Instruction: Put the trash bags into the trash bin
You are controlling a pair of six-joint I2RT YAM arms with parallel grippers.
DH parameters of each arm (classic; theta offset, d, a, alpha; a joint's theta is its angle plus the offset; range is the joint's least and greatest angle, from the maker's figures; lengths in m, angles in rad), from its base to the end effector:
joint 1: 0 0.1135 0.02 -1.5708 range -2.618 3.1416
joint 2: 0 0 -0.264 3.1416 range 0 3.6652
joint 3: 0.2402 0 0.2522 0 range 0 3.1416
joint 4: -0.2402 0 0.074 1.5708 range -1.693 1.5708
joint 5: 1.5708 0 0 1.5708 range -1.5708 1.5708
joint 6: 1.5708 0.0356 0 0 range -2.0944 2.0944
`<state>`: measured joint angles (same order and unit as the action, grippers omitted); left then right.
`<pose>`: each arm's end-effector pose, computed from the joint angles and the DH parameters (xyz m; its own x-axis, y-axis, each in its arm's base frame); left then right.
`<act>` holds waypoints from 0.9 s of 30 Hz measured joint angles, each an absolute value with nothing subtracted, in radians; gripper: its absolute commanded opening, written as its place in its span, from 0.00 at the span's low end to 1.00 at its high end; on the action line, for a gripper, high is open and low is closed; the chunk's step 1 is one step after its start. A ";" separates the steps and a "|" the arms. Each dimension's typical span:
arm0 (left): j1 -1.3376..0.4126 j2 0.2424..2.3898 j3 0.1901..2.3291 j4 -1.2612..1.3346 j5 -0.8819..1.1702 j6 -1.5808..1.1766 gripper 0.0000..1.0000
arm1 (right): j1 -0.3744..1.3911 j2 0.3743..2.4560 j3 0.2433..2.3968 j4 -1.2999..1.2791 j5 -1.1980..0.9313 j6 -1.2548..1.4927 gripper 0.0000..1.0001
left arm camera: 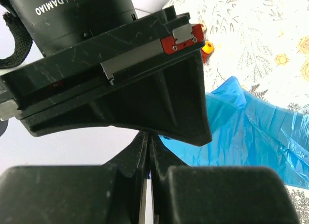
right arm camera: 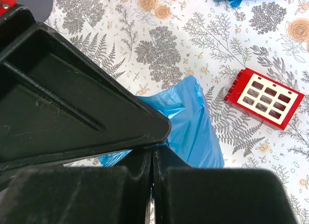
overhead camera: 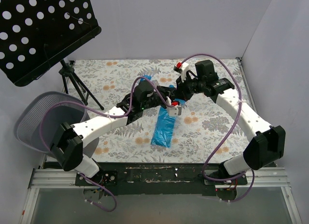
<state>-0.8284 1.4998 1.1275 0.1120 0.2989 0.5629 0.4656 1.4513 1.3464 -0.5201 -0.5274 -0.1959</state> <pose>0.2327 -0.2692 0.3158 0.3313 0.3933 -0.8577 0.8511 0.2679 0.4516 0.2809 0.1612 0.3483 -0.3663 -0.3723 -0.8528 -0.8400 0.5265 0.1310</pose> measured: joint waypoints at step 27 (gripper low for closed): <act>-0.809 1.557 1.145 0.118 0.244 0.586 0.00 | 0.514 1.427 1.312 -0.482 -0.513 -0.184 0.01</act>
